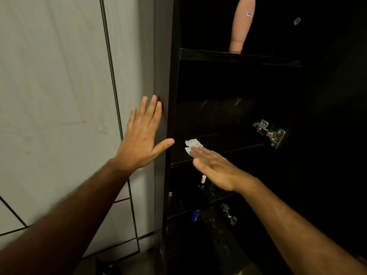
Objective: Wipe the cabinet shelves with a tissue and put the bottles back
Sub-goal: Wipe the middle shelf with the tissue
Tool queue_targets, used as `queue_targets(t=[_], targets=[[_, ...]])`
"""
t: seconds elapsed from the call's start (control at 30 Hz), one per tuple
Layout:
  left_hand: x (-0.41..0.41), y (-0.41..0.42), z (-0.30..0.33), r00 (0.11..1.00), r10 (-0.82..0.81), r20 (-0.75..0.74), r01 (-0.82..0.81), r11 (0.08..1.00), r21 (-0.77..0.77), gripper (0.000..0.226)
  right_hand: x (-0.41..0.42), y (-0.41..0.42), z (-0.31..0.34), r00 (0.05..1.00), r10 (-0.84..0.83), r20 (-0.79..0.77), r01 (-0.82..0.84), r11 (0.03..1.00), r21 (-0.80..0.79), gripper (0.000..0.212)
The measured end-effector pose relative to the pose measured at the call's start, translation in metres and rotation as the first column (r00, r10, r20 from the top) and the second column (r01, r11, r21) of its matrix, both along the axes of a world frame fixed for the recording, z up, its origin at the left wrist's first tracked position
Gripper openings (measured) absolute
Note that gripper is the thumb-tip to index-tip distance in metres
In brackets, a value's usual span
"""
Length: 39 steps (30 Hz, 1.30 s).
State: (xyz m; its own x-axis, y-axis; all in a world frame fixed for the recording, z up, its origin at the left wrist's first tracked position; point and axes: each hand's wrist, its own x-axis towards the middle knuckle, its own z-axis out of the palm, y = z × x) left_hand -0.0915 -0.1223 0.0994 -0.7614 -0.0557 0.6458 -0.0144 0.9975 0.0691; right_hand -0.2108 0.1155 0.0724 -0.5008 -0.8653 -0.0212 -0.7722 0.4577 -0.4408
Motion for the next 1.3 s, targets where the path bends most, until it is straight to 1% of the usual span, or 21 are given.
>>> queue_targets(t=[0.07, 0.13, 0.2, 0.33, 0.4, 0.5, 0.57, 0.63, 0.67, 0.73, 0.77, 0.8, 0.87, 0.9, 0.97, 1.07, 1.13, 1.17, 1.23, 1.3], targets=[[-0.001, -0.004, 0.008, 1.0, 0.011, -0.012, -0.012, 1.0, -0.004, 0.092, -0.022, 0.014, 0.009, 0.992, -0.122, 0.005, 0.122, 0.992, 0.014, 0.096], [-0.001, -0.005, 0.016, 1.0, 0.005, -0.021, -0.005, 1.0, 0.012, 0.093, -0.046, 0.014, 0.018, 0.965, -0.263, 0.003, 0.263, 0.964, 0.047, 0.085], [-0.002, -0.003, 0.019, 0.999, -0.021, -0.024, 0.023, 0.999, 0.045, 0.091, -0.058, 0.0, 0.021, 0.946, -0.323, -0.023, 0.324, 0.945, 0.045, 0.079], [-0.001, 0.002, 0.013, 0.997, -0.065, -0.037, 0.07, 0.989, 0.131, 0.088, -0.058, -0.028, 0.016, 0.92, -0.389, -0.048, 0.391, 0.92, 0.034, 0.092], [-0.002, 0.004, 0.011, 0.995, -0.085, -0.044, 0.091, 0.983, 0.16, 0.087, -0.051, -0.035, 0.015, 0.924, -0.378, -0.048, 0.38, 0.925, 0.031, 0.098], [-0.007, 0.007, 0.009, 0.99, -0.121, -0.074, 0.134, 0.97, 0.201, 0.086, -0.031, -0.046, 0.011, 0.966, -0.258, -0.022, 0.257, 0.966, -0.022, 0.101], [-0.009, 0.007, 0.006, 0.986, -0.134, -0.099, 0.153, 0.963, 0.221, 0.085, -0.02, -0.053, 0.007, 0.99, -0.141, 0.01, 0.141, 0.989, -0.048, 0.097], [-0.009, 0.006, 0.004, 0.985, -0.13, -0.113, 0.153, 0.961, 0.232, 0.085, -0.021, -0.054, 0.009, 0.993, -0.075, 0.096, 0.081, 0.995, -0.059, 0.09], [-0.009, 0.005, 0.004, 0.986, -0.125, -0.111, 0.148, 0.962, 0.231, 0.085, -0.027, -0.05, 0.012, 0.986, -0.082, 0.144, 0.092, 0.993, -0.068, 0.086], [-0.008, 0.002, 0.003, 0.989, -0.112, -0.1, 0.132, 0.967, 0.217, 0.086, -0.046, -0.035, 0.018, 0.966, -0.177, 0.19, 0.194, 0.978, -0.075, 0.079], [-0.007, 0.001, 0.003, 0.99, -0.106, -0.095, 0.124, 0.97, 0.209, 0.086, -0.057, -0.024, 0.02, 0.957, -0.234, 0.172, 0.249, 0.966, -0.071, 0.076], [-0.006, 0.001, 0.003, 0.991, -0.102, -0.09, 0.118, 0.972, 0.203, 0.086, -0.069, -0.012, 0.02, 0.952, -0.283, 0.118, 0.292, 0.954, -0.062, 0.073], [-0.005, 0.0, 0.003, 0.992, -0.097, -0.079, 0.111, 0.974, 0.198, 0.086, -0.09, 0.007, 0.017, 0.936, -0.35, -0.034, 0.349, 0.937, -0.016, 0.069], [-0.006, 0.001, 0.003, 0.992, -0.1, -0.072, 0.112, 0.974, 0.197, 0.086, -0.096, 0.013, 0.016, 0.918, -0.389, -0.076, 0.391, 0.92, 0.019, 0.072], [-0.005, 0.001, 0.003, 0.993, -0.097, -0.061, 0.107, 0.974, 0.198, 0.087, -0.099, 0.01, 0.017, 0.889, -0.45, -0.089, 0.457, 0.884, 0.1, 0.086], [-0.005, 0.0, 0.005, 0.994, -0.101, -0.041, 0.107, 0.976, 0.192, 0.087, -0.081, -0.012, 0.025, 0.866, -0.489, -0.109, 0.501, 0.847, 0.178, 0.103], [-0.004, -0.002, 0.005, 0.994, -0.103, -0.035, 0.107, 0.976, 0.189, 0.086, -0.059, -0.028, 0.029, 0.887, -0.451, -0.101, 0.463, 0.864, 0.199, 0.105], [-0.003, -0.003, 0.005, 0.994, -0.107, -0.031, 0.111, 0.976, 0.187, 0.085, -0.047, -0.035, 0.027, 0.91, -0.403, -0.094, 0.414, 0.89, 0.191, 0.103], [-0.004, -0.004, 0.006, 0.993, -0.117, -0.029, 0.121, 0.975, 0.185, 0.084, -0.02, -0.051, 0.019, 0.965, -0.255, -0.052, 0.26, 0.957, 0.132, 0.093], [-0.003, -0.004, 0.006, 0.992, -0.124, -0.032, 0.128, 0.974, 0.185, 0.083, -0.001, -0.064, 0.014, 0.996, -0.087, -0.001, 0.086, 0.993, 0.078, 0.077]])
